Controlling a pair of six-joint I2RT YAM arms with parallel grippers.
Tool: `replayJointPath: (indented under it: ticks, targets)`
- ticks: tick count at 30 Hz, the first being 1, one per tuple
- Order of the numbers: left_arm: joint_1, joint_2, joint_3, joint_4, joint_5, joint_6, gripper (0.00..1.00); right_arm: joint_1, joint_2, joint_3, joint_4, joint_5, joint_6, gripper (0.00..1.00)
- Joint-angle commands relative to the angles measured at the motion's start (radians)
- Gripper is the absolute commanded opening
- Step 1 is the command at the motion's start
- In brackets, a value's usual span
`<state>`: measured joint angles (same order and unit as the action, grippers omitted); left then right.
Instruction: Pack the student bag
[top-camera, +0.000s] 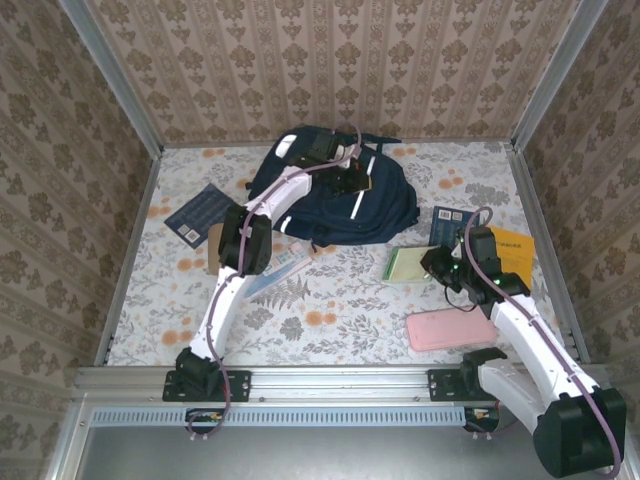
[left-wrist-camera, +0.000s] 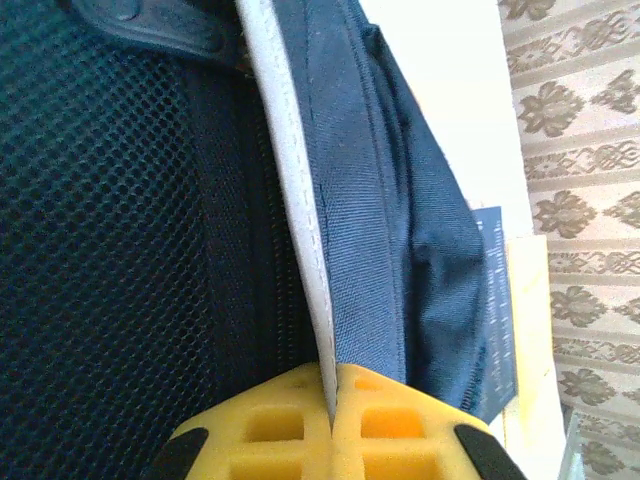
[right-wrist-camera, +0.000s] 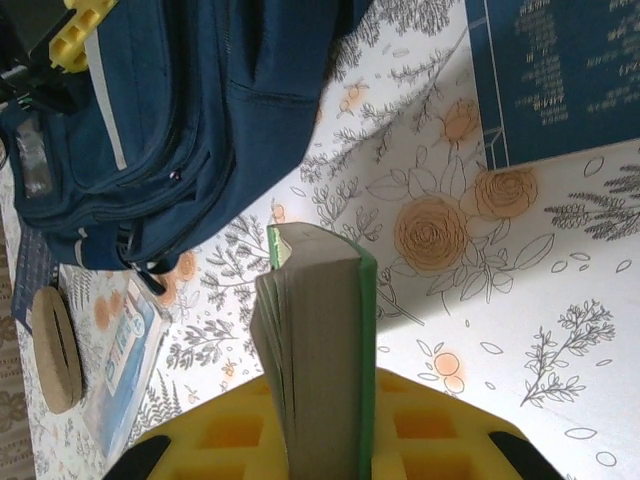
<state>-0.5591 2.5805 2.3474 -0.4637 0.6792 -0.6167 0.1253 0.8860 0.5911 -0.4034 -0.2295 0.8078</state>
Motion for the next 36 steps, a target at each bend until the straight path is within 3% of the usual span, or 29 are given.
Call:
replayJointPath:
  ticks: [1,10,14,17,24,28,36]
  targets:
    - [0.040,-0.145,0.044,0.028,0.038,-0.035,0.00,-0.012,-0.041,0.095,-0.047,0.095,-0.027,0.00]
    - [0.131,-0.330,-0.005,0.062,0.135,-0.122,0.00,-0.043,0.047,0.210,0.044,0.100,-0.005,0.00]
    - [0.152,-0.398,-0.029,0.073,0.162,-0.125,0.00,-0.058,0.114,0.246,0.174,-0.006,0.023,0.00]
    - [0.175,-0.443,-0.046,0.083,0.180,-0.125,0.00,-0.059,0.227,0.308,0.264,-0.152,0.032,0.00]
    - [0.192,-0.506,-0.112,0.141,0.228,-0.154,0.00,-0.058,0.418,0.379,0.473,-0.280,0.151,0.00]
    - [0.181,-0.516,-0.128,0.146,0.252,-0.156,0.00,-0.045,0.620,0.475,0.549,-0.409,0.207,0.00]
    - [0.154,-0.525,-0.136,0.159,0.264,-0.166,0.00,0.066,0.936,0.598,0.736,-0.432,0.358,0.00]
